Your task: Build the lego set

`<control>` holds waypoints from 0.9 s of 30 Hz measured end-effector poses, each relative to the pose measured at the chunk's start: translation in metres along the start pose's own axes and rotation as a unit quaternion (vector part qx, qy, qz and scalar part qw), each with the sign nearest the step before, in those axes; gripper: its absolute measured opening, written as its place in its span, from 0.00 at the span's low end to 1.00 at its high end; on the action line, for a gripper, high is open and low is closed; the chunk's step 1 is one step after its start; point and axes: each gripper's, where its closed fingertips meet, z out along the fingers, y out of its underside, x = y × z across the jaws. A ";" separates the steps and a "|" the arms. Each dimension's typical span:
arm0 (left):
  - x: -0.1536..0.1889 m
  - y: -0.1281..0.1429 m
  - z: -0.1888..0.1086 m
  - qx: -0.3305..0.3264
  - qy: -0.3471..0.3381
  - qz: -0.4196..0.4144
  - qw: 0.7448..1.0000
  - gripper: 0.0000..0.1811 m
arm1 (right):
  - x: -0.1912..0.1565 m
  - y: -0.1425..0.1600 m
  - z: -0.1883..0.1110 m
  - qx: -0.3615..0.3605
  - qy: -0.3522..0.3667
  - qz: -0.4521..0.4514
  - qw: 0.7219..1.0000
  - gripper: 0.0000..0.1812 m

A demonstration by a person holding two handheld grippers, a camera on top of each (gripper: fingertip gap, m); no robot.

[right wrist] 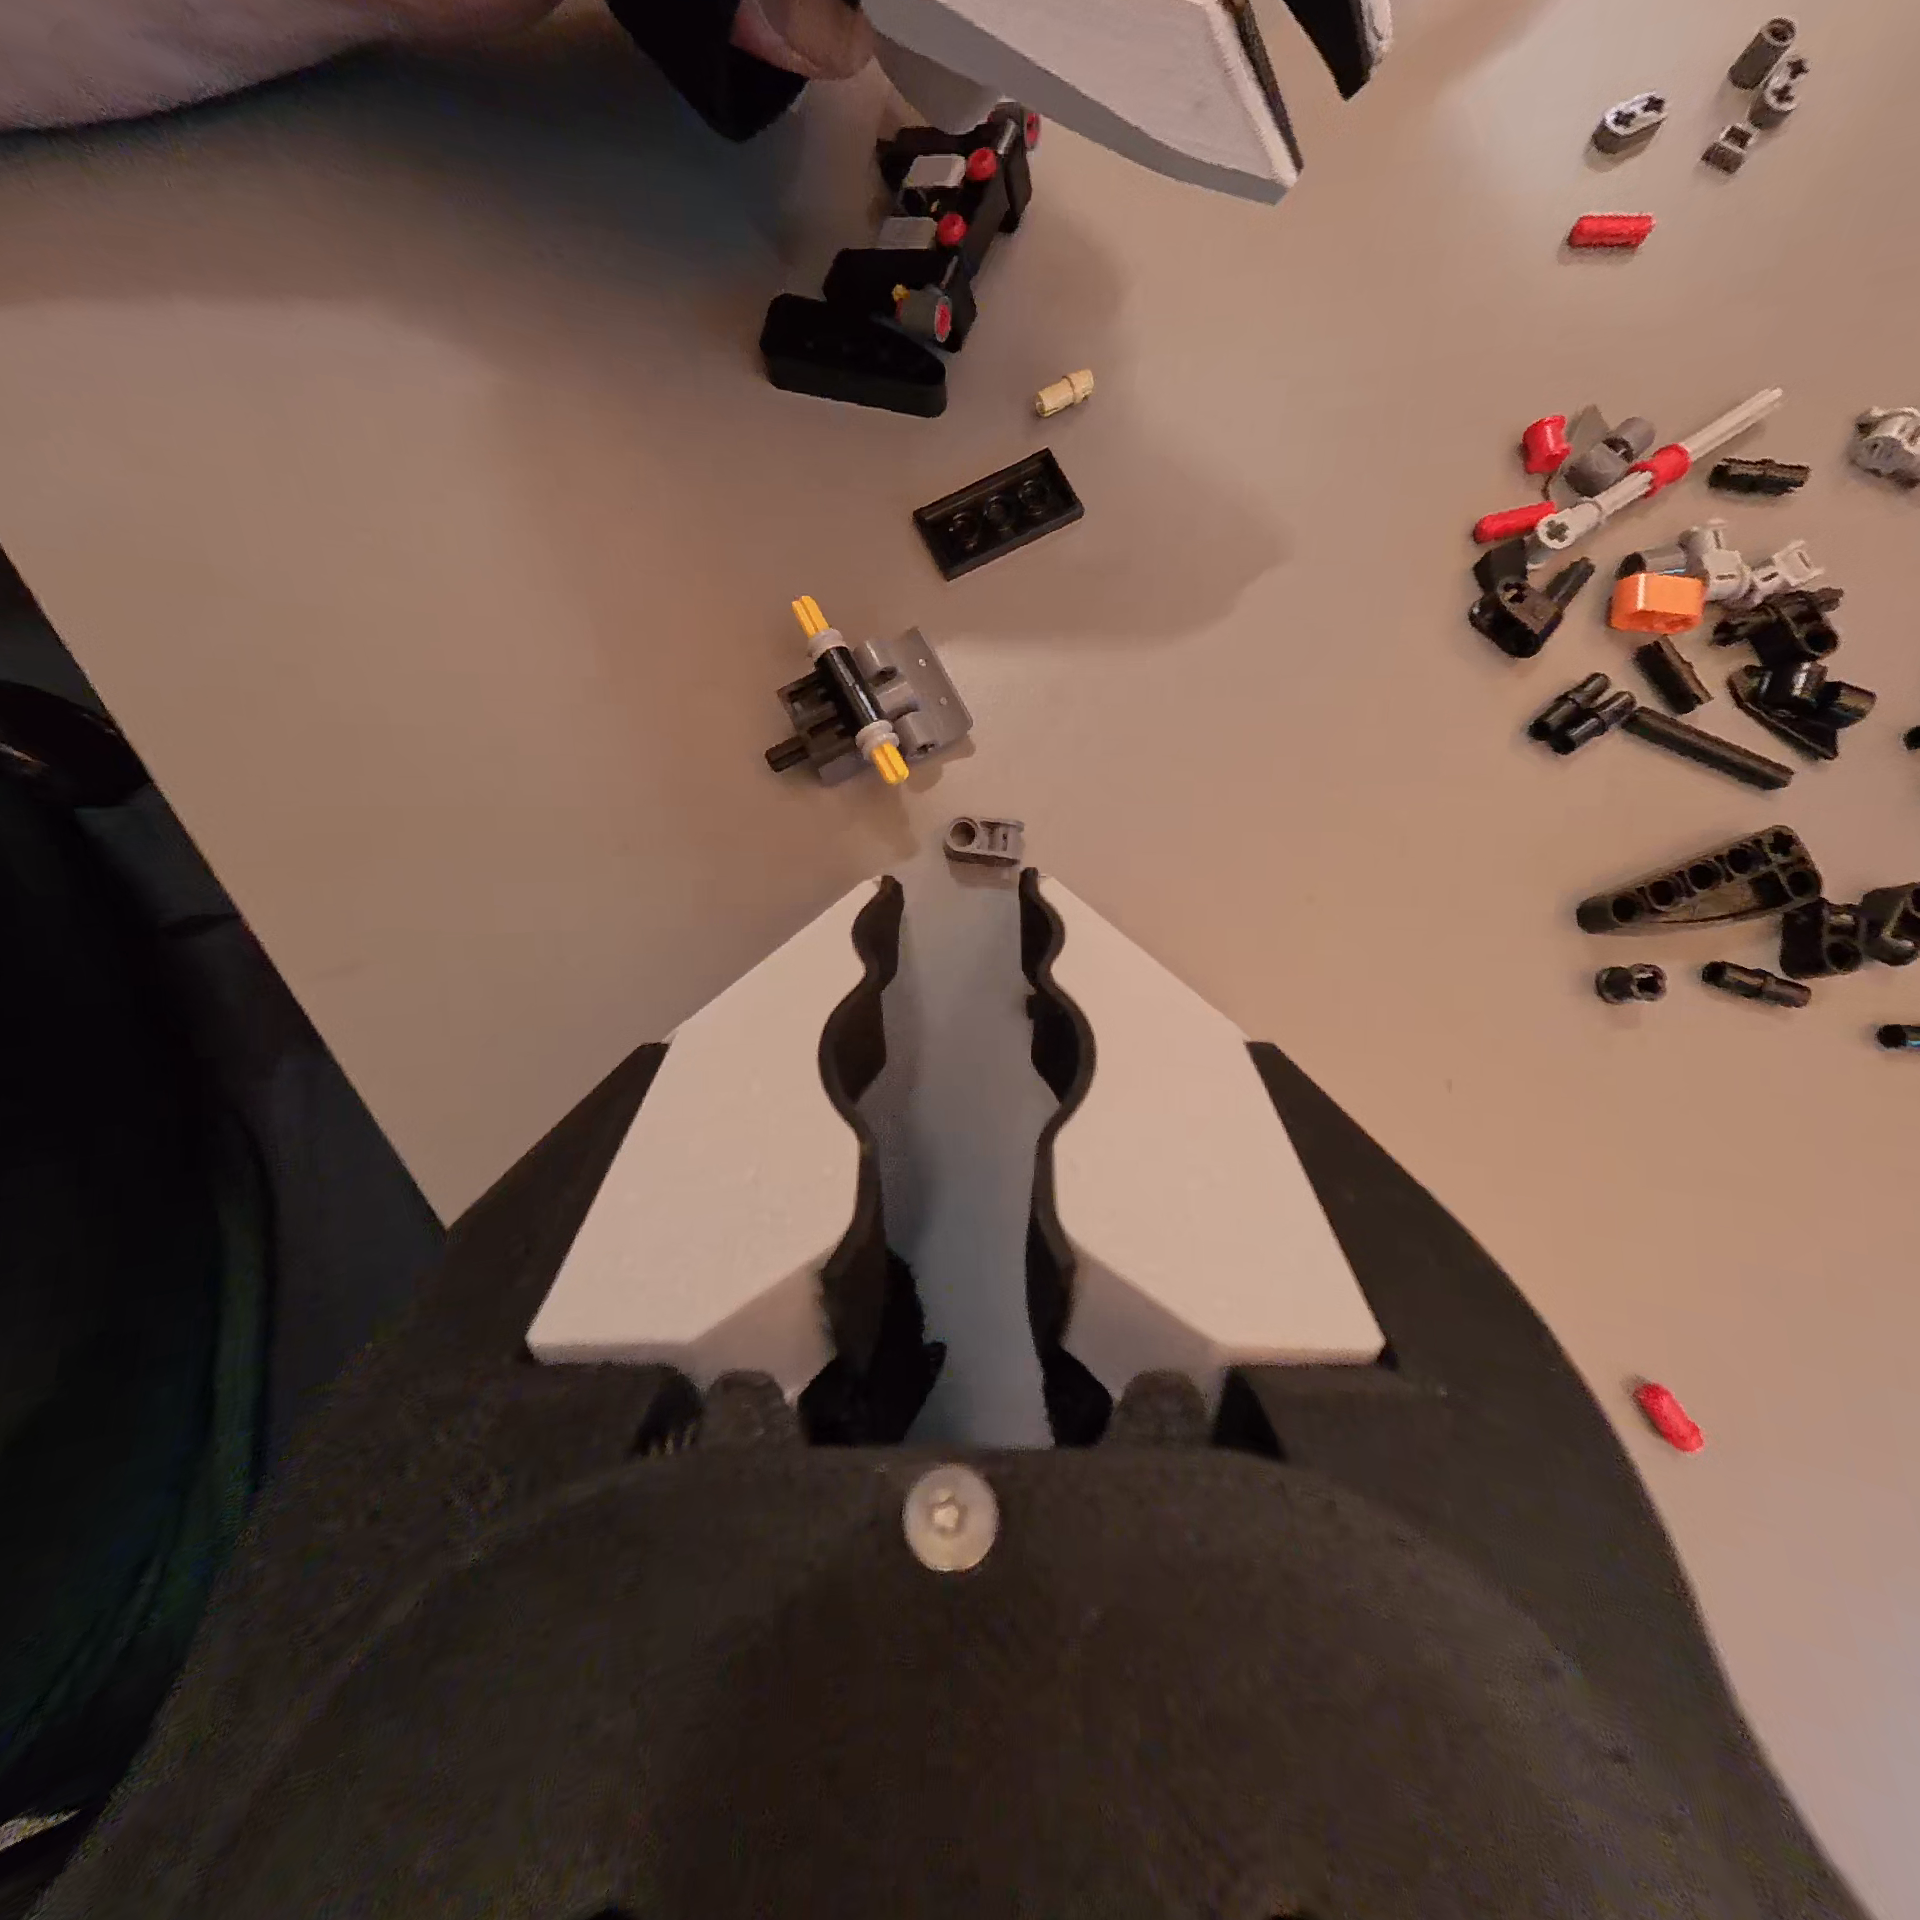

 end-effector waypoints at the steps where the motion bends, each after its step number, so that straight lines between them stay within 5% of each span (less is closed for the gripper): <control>1: 0.000 -0.001 0.000 0.001 0.000 0.000 1.000 0.07 | -0.002 0.000 -0.001 0.001 -0.003 -0.002 1.000 0.12; 27: 0.001 0.001 0.001 0.000 0.004 -0.004 1.000 0.06 | -0.006 0.002 0.004 -0.011 -0.008 -0.024 1.000 0.13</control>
